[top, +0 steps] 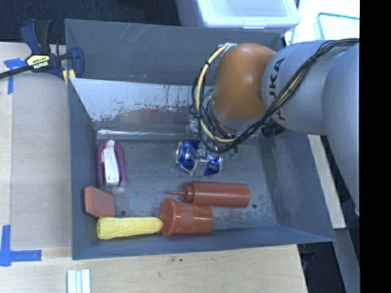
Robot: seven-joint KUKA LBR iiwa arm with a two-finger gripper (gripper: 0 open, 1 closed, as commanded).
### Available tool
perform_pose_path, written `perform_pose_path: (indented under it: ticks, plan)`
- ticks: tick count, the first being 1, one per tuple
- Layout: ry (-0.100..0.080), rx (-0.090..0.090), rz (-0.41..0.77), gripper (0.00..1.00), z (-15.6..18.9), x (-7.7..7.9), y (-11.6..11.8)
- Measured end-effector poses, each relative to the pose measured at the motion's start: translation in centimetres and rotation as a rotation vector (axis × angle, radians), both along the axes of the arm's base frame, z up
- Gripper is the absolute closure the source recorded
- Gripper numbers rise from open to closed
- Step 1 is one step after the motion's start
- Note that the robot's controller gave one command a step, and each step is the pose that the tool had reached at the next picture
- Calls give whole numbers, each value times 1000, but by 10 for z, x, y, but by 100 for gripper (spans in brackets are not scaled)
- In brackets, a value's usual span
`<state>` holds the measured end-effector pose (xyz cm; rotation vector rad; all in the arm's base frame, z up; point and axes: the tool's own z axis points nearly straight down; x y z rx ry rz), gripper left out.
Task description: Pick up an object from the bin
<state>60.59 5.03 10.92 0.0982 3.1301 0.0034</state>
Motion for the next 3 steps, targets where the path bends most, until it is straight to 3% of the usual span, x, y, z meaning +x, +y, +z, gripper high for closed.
perform_pose_path:
  ticks: [1, 2, 3]
  plan:
    - [-5, 0, 22, 0, -23, 18, 5]
    - [-16, 1, -14, 100, 206, -2, 6]
    - [-13, 1, -15, 100, 204, -3, 6]
